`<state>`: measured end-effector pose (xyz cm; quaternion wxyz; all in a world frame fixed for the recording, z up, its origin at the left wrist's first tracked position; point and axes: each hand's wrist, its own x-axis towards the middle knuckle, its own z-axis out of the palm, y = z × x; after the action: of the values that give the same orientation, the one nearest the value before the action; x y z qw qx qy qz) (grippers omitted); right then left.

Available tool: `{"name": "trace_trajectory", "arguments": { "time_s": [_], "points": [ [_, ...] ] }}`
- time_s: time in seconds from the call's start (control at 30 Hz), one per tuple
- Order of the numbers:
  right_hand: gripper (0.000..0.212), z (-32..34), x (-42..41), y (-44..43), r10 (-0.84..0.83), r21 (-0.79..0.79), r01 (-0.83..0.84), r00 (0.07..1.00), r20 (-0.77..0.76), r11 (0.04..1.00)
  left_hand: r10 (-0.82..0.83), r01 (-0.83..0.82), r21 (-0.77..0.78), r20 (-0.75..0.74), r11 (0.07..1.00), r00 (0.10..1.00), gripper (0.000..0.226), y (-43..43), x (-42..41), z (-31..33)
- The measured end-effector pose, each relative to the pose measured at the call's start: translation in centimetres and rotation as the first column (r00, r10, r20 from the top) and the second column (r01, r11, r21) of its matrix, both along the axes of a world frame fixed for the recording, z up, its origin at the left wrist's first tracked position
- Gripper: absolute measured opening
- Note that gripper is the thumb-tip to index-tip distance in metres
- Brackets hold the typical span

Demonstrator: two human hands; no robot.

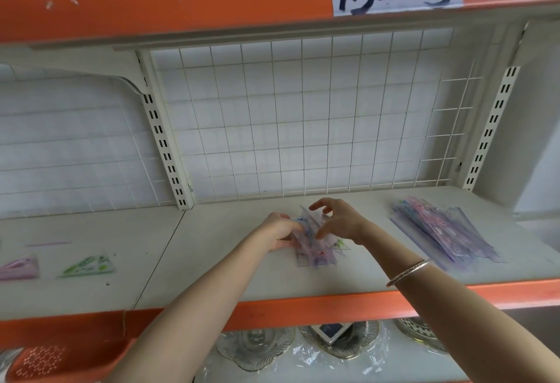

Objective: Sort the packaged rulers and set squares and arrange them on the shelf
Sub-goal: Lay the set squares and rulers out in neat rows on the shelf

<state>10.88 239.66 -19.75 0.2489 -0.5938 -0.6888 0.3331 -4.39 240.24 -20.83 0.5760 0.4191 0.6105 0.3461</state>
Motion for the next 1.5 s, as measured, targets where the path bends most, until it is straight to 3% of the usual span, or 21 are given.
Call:
{"name": "trace_trajectory", "arguments": {
  "time_s": [0.07,0.17,0.23,0.37,0.53,0.63,0.73,0.87,1.17,1.33,1.5],
  "points": [
    [0.064,0.2,-0.3,0.0,-0.012,0.079,0.010,1.000,0.020,0.997,0.066,-0.062,0.047,-0.101,0.997,0.993,0.032,0.1,-0.3,-0.2],
    [0.065,0.6,-1.1,0.0,-0.005,0.154,0.007,1.000,-0.014,0.988,0.171,-0.140,0.168,-0.185,0.976,0.968,0.033,0.5,-0.7,-0.3],
    [0.065,0.7,-2.1,-0.1,0.006,0.183,0.003,0.999,-0.049,0.983,0.173,-0.154,0.203,-0.079,0.967,0.982,0.022,0.1,-1.0,0.5],
    [0.062,1.0,-4.9,-0.5,0.022,0.194,0.009,0.987,-0.158,0.981,0.045,-0.073,0.120,0.221,0.990,0.974,0.014,-1.4,-2.1,2.2],
    [0.064,1.0,-9.7,-0.9,0.073,0.242,-0.033,0.985,-0.159,0.970,-0.025,-0.005,0.105,0.281,0.994,0.959,0.031,-2.7,-5.4,3.3],
    [0.061,1.3,-11.7,-1.0,0.112,0.180,-0.071,0.966,-0.231,0.981,-0.005,-0.028,0.117,0.276,0.993,0.961,0.027,-2.8,-8.5,3.4],
    [0.051,1.6,-13.2,-0.9,0.095,0.131,-0.056,0.944,-0.316,0.990,-0.032,0.003,0.119,0.241,0.993,0.970,0.015,-2.9,-11.6,3.2],
    [0.039,1.4,-15.2,-0.2,0.045,0.066,-0.023,0.934,-0.353,0.998,-0.059,0.037,0.130,0.175,0.991,0.983,0.019,-2.7,-15.0,2.5],
    [0.052,0.6,-19.2,1.2,0.096,0.018,-0.096,0.916,-0.389,0.995,-0.153,0.159,0.115,-0.063,0.980,0.986,0.027,-2.2,-20.1,1.6],
    [0.033,-0.1,-20.9,1.9,0.081,-0.015,-0.098,0.892,-0.444,0.995,-0.181,0.190,0.060,-0.135,0.980,0.974,0.028,-1.8,-22.0,0.9],
    [0.035,-0.8,-21.7,2.3,-0.047,-0.153,-0.053,0.811,-0.583,0.987,-0.098,0.118,0.076,-0.225,0.990,0.969,0.027,-1.3,-23.6,0.4]
  ]
}}
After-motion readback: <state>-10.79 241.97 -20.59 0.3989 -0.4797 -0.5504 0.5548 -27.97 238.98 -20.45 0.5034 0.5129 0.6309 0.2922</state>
